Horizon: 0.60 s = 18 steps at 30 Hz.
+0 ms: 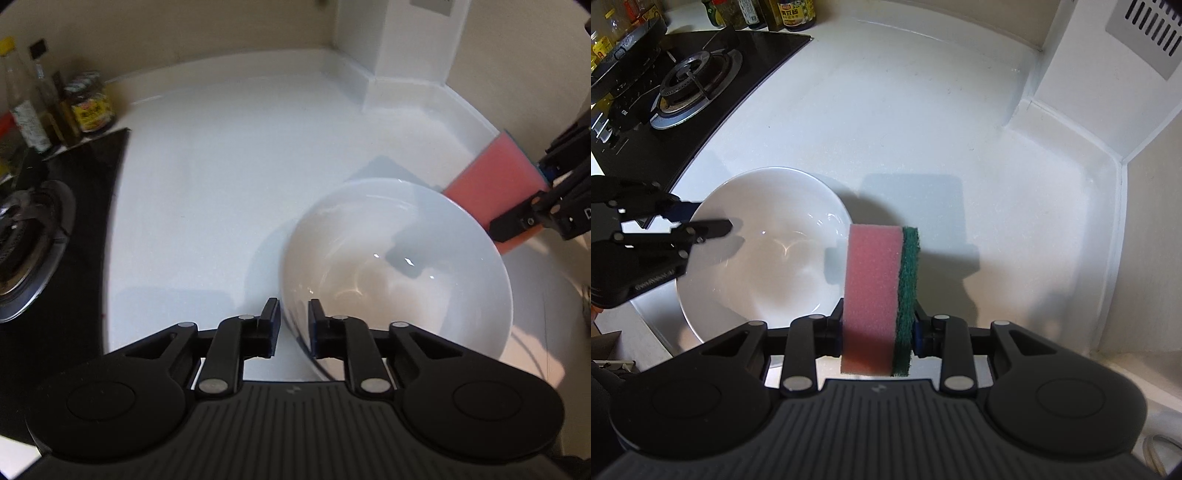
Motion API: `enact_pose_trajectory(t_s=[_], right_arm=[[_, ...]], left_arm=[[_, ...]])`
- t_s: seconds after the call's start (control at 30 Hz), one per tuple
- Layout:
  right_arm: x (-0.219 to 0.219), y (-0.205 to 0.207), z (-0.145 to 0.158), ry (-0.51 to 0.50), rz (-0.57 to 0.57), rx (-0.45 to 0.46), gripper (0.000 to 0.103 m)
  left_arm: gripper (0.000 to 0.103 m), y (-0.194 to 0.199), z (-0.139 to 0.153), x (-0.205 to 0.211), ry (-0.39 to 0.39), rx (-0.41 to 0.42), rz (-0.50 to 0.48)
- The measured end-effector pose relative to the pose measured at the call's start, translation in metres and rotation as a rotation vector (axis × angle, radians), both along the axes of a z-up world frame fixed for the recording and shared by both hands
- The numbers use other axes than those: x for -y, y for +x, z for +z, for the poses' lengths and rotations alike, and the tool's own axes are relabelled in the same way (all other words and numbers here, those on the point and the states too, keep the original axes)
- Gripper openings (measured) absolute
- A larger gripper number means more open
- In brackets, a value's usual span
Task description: Clean bowl
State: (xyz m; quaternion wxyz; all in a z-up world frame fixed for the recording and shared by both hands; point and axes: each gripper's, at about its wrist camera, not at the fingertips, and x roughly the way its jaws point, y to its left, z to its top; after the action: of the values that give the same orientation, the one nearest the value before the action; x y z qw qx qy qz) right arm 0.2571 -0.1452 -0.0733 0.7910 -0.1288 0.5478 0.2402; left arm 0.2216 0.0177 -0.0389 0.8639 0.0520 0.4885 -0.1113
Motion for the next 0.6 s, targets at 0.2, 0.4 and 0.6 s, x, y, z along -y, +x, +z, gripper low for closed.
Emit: enact_pose_trajectory(t_s=[0.2, 0.4, 0.6], right_arm=[[-0.001, 0.004, 0.002, -0.035, 0.013, 0.009, 0.028], [-0.008, 0.012, 0.000, -0.039, 0.007, 0.016, 0.028], [-0.003, 0.005, 0.001, 0.003, -0.024, 0.029, 0.028]], left_arm=[[0.013, 0.027, 0.000, 0.012, 0.127, 0.036, -0.326], [0.016, 0.041, 0.005, 0.013, 0.126, 0.046, -0.327], [0.021, 0.003, 0.010, 0.000, 0.027, 0.019, -0.036]])
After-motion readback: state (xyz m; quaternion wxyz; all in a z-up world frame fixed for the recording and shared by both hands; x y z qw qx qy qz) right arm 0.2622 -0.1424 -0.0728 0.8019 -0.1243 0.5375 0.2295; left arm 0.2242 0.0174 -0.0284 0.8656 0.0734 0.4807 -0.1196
